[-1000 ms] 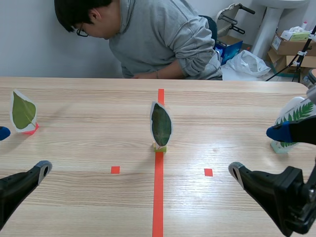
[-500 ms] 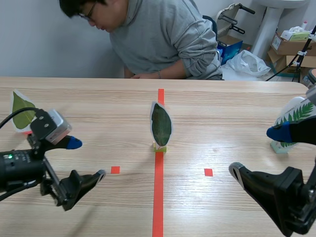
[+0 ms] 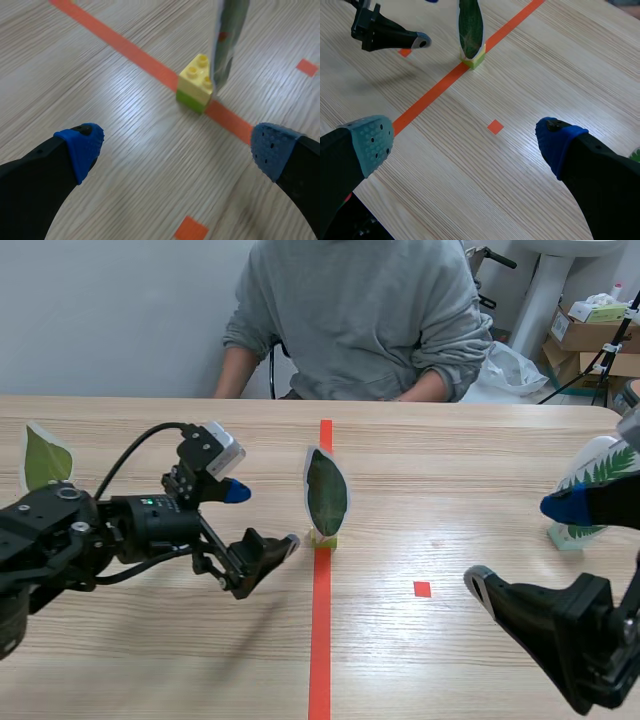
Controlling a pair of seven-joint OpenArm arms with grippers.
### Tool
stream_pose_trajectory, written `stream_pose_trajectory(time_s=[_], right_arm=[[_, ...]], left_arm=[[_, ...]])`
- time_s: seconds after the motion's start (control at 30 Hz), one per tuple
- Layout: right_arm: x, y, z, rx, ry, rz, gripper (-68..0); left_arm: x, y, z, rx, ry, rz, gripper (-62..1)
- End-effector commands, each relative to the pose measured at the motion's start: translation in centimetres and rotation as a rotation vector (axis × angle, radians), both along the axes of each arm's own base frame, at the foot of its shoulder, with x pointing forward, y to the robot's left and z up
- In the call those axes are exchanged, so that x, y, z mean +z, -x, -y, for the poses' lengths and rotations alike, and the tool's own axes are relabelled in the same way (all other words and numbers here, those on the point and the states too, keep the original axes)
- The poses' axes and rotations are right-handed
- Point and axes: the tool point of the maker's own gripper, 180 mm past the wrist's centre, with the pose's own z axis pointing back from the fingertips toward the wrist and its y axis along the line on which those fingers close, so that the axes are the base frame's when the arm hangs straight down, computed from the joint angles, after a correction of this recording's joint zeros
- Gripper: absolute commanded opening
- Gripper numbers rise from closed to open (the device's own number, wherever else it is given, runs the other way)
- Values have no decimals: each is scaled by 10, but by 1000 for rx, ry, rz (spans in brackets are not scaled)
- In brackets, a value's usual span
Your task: Do the leaf sorting experiment
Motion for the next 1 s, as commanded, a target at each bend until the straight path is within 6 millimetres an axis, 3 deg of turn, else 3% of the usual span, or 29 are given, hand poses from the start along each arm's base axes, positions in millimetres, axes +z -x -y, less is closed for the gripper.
stream_pose_trajectory(time_s=[0.0,0.47,0.77,0.83,0.97], right_arm=[[5,-3,0,2,-16,22,-98],[5,-3,0,2,-16,21,-98],[5,-3,0,2,-16,21,-98],[5,-3,0,2,-16,21,-98],[5,-3,0,2,-16,21,-98]], left_arm=[[12,-6,9,6,35,33,14],[19,-11,54,14,89,51,14],[21,-13,57,28,98,56,14],[21,-13,57,28,98,56,-37],[23,-13,59,29,108,57,-198]])
